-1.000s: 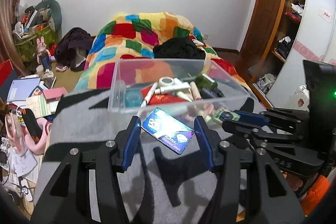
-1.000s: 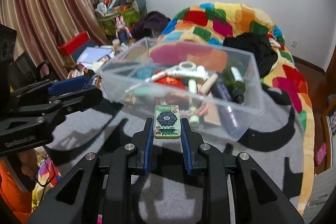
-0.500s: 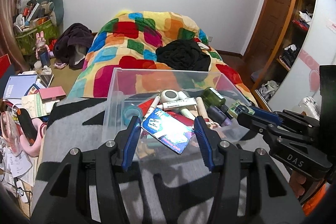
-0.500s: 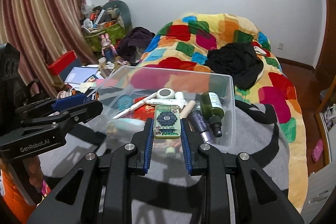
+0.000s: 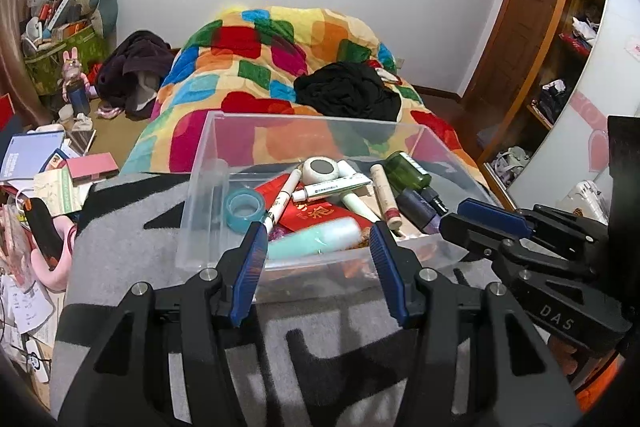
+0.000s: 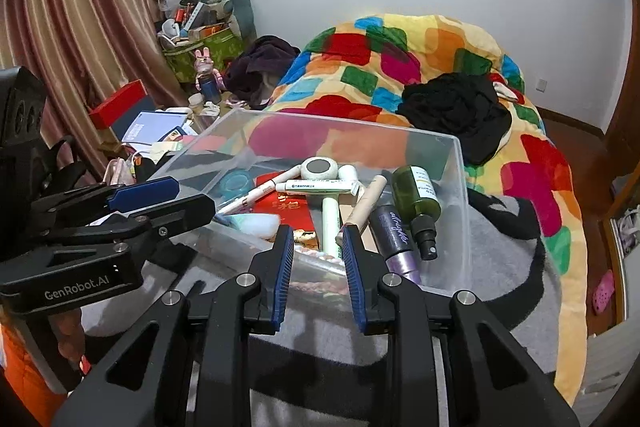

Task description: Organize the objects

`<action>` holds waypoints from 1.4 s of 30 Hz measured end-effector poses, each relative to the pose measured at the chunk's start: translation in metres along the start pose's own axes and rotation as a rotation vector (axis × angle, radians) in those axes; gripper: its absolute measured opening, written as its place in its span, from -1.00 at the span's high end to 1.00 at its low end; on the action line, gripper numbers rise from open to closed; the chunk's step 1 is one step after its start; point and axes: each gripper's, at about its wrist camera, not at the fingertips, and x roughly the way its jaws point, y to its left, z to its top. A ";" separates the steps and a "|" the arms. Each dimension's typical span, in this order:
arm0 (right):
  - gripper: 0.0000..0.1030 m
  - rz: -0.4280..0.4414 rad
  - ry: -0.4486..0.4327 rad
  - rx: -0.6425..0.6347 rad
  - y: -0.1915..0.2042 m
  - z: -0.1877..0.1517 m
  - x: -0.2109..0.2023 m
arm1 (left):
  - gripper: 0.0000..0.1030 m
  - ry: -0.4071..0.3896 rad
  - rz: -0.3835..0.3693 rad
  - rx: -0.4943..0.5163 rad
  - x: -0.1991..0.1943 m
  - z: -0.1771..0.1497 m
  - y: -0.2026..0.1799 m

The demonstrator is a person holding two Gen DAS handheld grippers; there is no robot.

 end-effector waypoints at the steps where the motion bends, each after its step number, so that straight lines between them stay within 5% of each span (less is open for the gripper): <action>1: 0.56 0.005 -0.004 0.003 -0.001 -0.001 -0.003 | -0.01 -0.011 0.000 0.006 -0.005 -0.001 -0.002; 6: 0.53 0.018 -0.026 0.006 -0.001 -0.007 -0.020 | -0.03 -0.057 0.001 0.023 -0.023 -0.006 -0.006; 14: -0.14 -0.017 -0.115 -0.019 0.003 -0.020 -0.055 | -0.39 -0.130 0.010 0.044 -0.052 -0.022 -0.014; 19: -0.39 -0.032 -0.145 -0.018 0.006 -0.030 -0.068 | -0.67 -0.155 0.030 0.057 -0.060 -0.034 -0.021; 42: -0.42 -0.040 -0.119 0.007 0.005 -0.050 -0.065 | -0.78 -0.141 0.025 0.037 -0.060 -0.055 -0.020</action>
